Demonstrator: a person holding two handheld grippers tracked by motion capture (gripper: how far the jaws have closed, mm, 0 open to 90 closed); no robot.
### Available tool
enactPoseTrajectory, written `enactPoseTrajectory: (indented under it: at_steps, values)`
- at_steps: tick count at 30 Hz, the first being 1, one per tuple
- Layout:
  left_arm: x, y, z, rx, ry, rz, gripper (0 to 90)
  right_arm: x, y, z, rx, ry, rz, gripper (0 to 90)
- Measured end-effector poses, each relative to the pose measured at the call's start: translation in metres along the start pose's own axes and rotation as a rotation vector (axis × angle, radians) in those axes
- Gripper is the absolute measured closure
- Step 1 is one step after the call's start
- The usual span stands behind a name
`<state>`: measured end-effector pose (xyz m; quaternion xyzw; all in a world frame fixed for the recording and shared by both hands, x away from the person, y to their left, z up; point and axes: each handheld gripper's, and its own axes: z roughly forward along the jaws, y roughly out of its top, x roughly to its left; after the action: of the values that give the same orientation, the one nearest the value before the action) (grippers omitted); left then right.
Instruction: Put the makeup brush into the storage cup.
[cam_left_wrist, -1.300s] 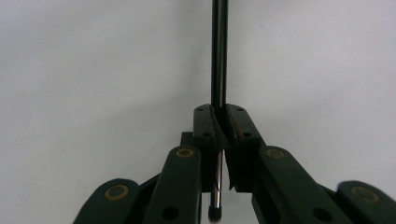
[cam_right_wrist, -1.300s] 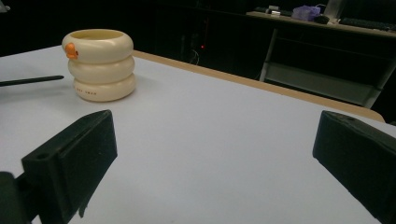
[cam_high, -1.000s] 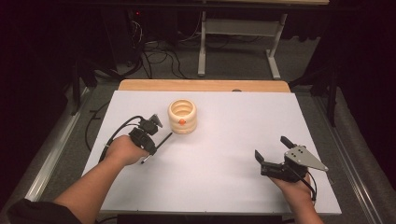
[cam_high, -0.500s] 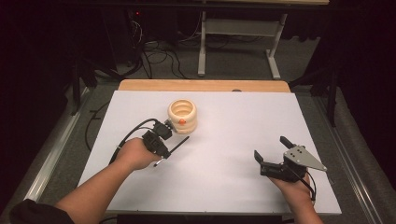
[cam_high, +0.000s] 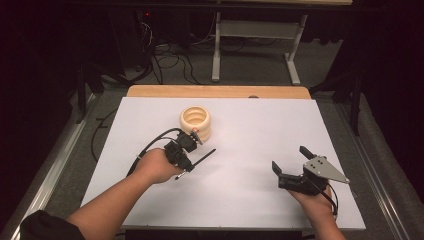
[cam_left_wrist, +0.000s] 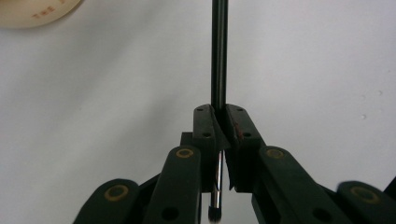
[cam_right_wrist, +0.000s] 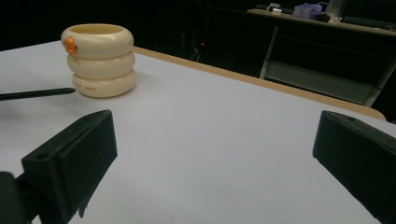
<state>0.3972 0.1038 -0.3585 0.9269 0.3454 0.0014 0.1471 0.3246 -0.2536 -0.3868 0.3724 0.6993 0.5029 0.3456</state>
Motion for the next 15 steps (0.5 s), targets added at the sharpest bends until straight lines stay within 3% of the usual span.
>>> enactPoseTrajectory:
  at_steps: [9, 15]
  values:
    - [-0.022, 0.015, 0.003, 0.008, -0.01, 0.08, 83.8, 0.0, 0.0, 0.0, 0.002, 0.002, -0.008, 1.1]
    - [-0.032, 0.02, 0.008, 0.021, -0.015, 0.111, 83.8, 0.0, 0.0, 0.0, 0.002, 0.0, -0.011, 1.1]
